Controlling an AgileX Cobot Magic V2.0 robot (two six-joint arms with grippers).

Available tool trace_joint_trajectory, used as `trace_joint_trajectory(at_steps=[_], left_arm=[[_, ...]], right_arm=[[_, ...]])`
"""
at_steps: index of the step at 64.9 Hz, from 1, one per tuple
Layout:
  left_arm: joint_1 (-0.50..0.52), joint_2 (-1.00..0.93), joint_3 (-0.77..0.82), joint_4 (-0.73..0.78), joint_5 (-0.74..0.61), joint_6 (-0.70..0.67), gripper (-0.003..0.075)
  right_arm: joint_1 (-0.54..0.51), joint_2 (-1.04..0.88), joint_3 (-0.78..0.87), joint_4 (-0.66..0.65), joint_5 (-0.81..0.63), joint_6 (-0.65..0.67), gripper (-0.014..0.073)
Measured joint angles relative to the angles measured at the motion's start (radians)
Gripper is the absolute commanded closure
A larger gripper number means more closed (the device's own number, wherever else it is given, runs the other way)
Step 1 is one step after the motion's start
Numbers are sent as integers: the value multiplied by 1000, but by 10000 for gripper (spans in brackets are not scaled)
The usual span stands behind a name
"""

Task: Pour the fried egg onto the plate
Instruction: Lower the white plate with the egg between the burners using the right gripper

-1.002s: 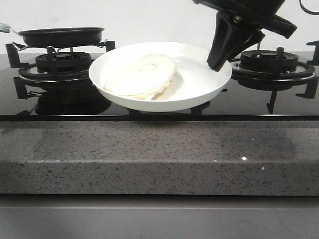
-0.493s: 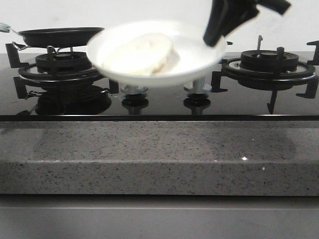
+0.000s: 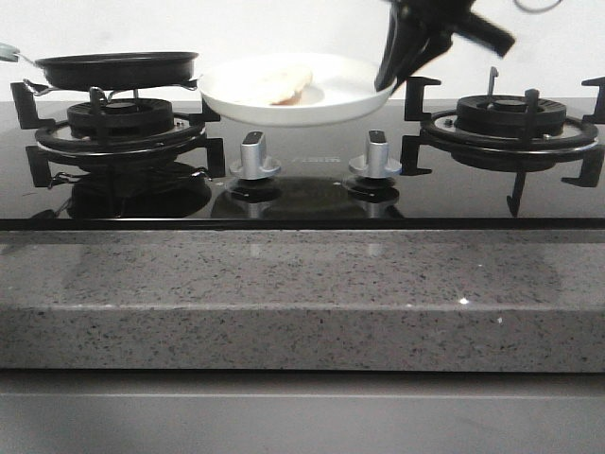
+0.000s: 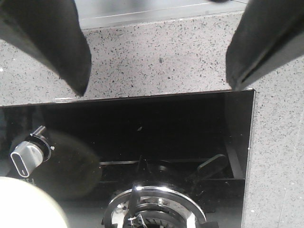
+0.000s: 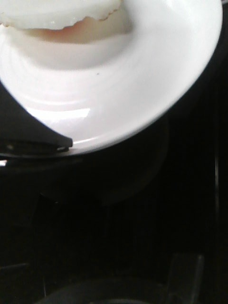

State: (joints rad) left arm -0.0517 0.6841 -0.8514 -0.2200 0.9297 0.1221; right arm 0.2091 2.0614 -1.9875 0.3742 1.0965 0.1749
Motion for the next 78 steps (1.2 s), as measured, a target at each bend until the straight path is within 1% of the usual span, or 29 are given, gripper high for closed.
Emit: trace_joint_trajectory(at_steps=[8,11,18,23,26,41,55,64,70,78], left_arm=[[0,0,0,0,0,0,155],[0,0,0,0,0,0,155],[0,0,0,0,0,0,155],[0,0,0,0,0,0,155],[0,0,0,0,0,0,155],[0,0,0,0,0,0,155],[0,0,0,0,0,0,155],[0,0,0,0,0,0,155],[0,0,0,0,0,0,155],[0,0,0,0,-2,0,155]], right_arm=[[-6,45,-13,-2,6,47,643],[-8,53,-14,-4,14,54,606],[-8,64,-14,-6,25,59,476],[-8,64,-14,-6,25,60,406],[-8,64,-17,-6,25,62,386],[-8,39,-19,-5,18,62,386],[-8,-70,-20,-13,45,62,386],[-8,-174,-21,-81,121,45,393],[-6,-252,-19,-129,147,32,393],[2,-380,61,-169,149,23,393]])
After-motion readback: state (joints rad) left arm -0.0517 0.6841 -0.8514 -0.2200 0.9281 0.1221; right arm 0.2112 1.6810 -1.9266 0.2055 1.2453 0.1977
